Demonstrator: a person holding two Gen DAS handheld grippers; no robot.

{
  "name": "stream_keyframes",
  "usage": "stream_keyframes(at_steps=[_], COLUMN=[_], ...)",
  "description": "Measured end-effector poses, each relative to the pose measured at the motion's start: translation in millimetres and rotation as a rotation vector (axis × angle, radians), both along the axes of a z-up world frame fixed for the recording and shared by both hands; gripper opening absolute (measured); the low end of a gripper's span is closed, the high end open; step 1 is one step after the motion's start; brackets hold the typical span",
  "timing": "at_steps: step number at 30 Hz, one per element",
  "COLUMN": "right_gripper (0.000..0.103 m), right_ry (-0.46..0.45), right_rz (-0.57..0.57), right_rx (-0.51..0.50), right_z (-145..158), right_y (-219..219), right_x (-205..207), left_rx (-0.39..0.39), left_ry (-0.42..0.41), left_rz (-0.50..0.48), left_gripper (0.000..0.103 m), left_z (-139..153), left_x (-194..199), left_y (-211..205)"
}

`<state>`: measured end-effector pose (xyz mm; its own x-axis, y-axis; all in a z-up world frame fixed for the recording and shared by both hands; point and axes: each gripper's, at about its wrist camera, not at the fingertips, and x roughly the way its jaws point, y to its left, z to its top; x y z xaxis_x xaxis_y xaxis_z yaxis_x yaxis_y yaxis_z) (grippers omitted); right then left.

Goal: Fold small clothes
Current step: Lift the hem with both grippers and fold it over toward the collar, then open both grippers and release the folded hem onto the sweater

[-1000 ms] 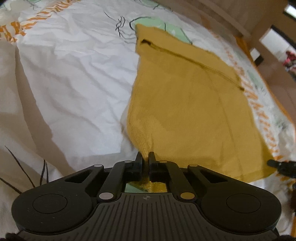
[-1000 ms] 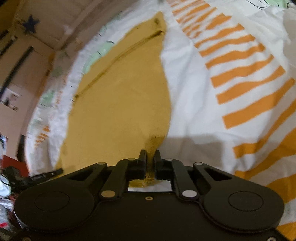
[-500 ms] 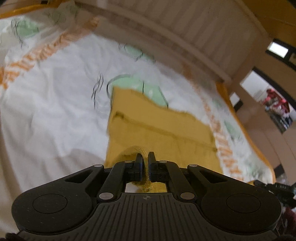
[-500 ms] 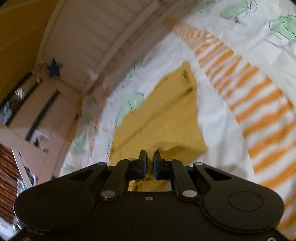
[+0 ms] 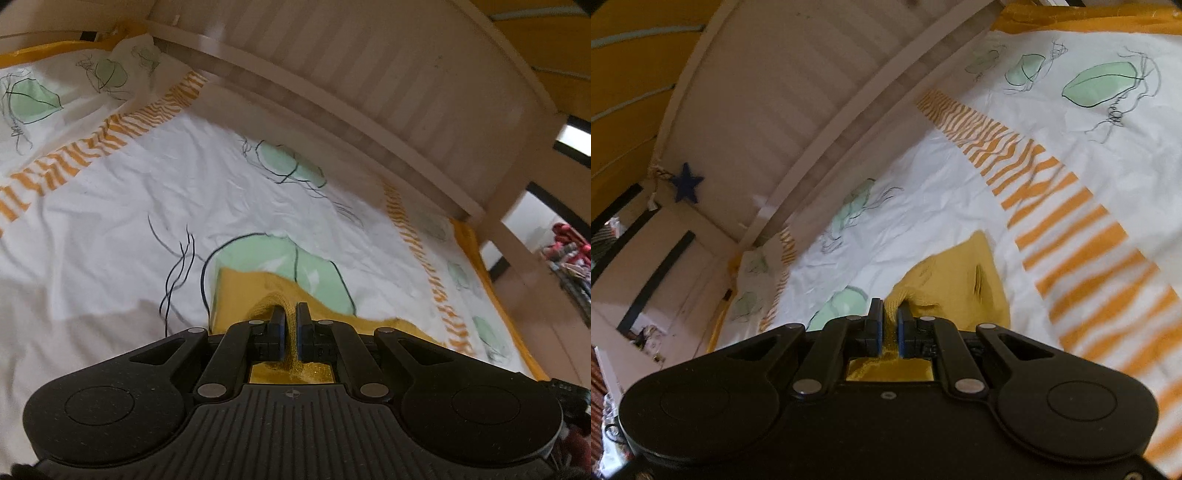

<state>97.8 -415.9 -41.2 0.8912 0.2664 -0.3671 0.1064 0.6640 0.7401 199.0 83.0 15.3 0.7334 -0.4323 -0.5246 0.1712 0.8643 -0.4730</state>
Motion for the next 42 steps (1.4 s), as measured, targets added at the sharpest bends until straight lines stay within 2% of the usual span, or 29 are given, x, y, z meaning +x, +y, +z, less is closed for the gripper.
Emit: stream_keyframes(at_steps=[9, 13, 18, 19, 20, 22, 24, 25, 26, 30, 35, 38, 42], right_gripper=[0.015, 0.016, 0.023, 0.033, 0.057, 0.077, 0.077, 0.077, 0.077, 0.077, 0.077, 0.076, 0.076], right_ry=[0.089, 0.13, 0.15, 0.152, 0.151, 0.129, 0.114, 0.113, 0.109, 0.118, 0.139, 0.149, 0.189], right_rz=[-0.013, -0.014, -0.014, -0.018, -0.031, -0.058, -0.071, -0.069, -0.061, 0.021, 0.153, 0.225, 0.294], right_rx=[-0.063, -0.073, -0.093, -0.095, -0.103, -0.128, -0.164, -0.188, -0.218, -0.389, -0.587, -0.681, -0.774], right_z=[-27.6, -39.3, -46.8, -46.3, -45.5, -40.6, -33.3, -29.5, -25.7, -13.3, -13.8, -19.0, -27.6], right_y=[-6.0, -9.1, -9.7, -9.6, -9.7, -10.6, -11.2, -9.8, -6.8, 20.2, 65.4, 86.8, 107.1], right_x=[75.5, 94.8, 108.5, 109.7, 109.7, 106.1, 99.7, 97.6, 95.3, 86.1, 84.9, 87.5, 102.9], left_rx=[0.041, 0.061, 0.077, 0.087, 0.098, 0.115, 0.142, 0.159, 0.181, 0.33, 0.482, 0.524, 0.51], left_ry=[0.066, 0.103, 0.127, 0.122, 0.117, 0.095, 0.063, 0.042, 0.023, -0.029, -0.025, -0.01, 0.056], left_rz=[0.033, 0.056, 0.117, 0.135, 0.147, 0.162, 0.161, 0.151, 0.138, 0.022, -0.143, -0.216, -0.234], left_gripper=[0.005, 0.006, 0.007, 0.007, 0.008, 0.009, 0.019, 0.028, 0.031, 0.033, 0.035, 0.035, 0.035], left_z=[-30.5, -46.7, -59.9, -59.2, -58.1, -51.2, -41.6, -37.3, -33.2, -27.3, -49.8, -62.8, -77.4], left_x=[63.3, 81.6, 97.2, 98.5, 102.7, 104.3, 101.3, 97.9, 93.0, 64.8, 32.4, 21.9, 41.3], left_y=[-17.2, -20.3, -17.2, -14.9, -16.2, -12.5, -13.2, -14.9, -17.5, -39.5, -65.9, -71.9, -73.6])
